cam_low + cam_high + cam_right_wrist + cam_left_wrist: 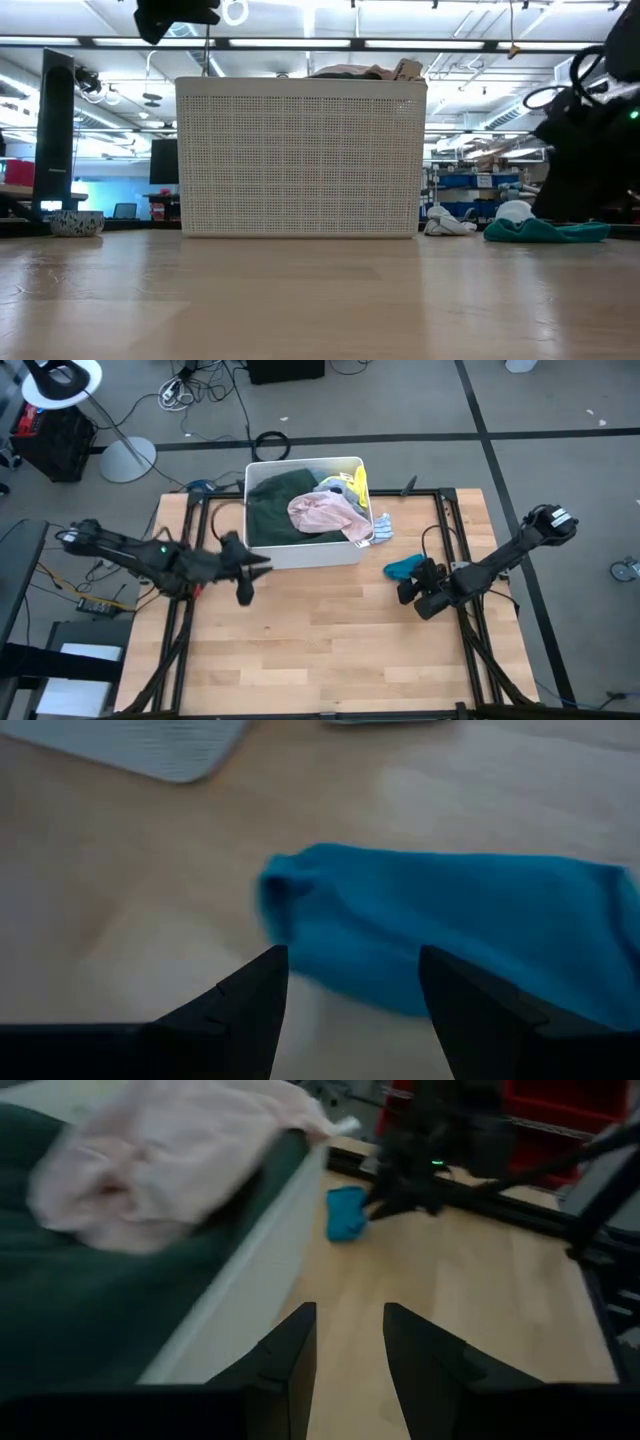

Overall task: Sort clothes
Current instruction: Put the blue sock into the laundry bin

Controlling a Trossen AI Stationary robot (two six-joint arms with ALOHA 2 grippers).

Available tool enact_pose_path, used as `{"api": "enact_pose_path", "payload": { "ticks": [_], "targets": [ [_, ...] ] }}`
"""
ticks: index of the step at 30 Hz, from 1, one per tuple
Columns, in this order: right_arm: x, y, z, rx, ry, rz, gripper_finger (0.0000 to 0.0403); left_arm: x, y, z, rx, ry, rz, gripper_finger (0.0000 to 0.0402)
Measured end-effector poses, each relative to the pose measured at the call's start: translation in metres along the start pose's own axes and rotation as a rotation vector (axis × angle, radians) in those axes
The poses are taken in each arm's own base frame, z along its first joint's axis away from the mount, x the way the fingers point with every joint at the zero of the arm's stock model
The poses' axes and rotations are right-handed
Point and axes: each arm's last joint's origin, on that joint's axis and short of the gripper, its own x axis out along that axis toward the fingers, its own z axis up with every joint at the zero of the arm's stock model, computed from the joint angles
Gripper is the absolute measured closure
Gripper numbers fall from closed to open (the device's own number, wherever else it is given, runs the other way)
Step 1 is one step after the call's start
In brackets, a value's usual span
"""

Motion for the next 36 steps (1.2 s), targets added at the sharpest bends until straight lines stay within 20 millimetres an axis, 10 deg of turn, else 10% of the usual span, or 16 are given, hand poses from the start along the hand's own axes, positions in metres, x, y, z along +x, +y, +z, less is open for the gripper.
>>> {"api": "enact_pose_path", "payload": {
  "ticks": [9, 18, 36],
  "targets": [
    [0.034, -0.007, 0.002, -0.083, 0.02, -0.223, 0.0198, 0.015, -0.037, -0.046, 0.036, -0.057, -0.112, 0.0277],
    [0.045, 0.019, 0.011, -0.194, 0.02, -0.196, 0.0384, 0.035, -0.055, -0.076, 0.033, -0.037, -0.152, 0.0277],
    [-0.128, 0.117, 0.202, -0.418, -0.236, -0.079, 0.0394, 0.057, -0.059, -0.095, 0.051, 0.046, -0.104, 0.0277]
  ]
}}
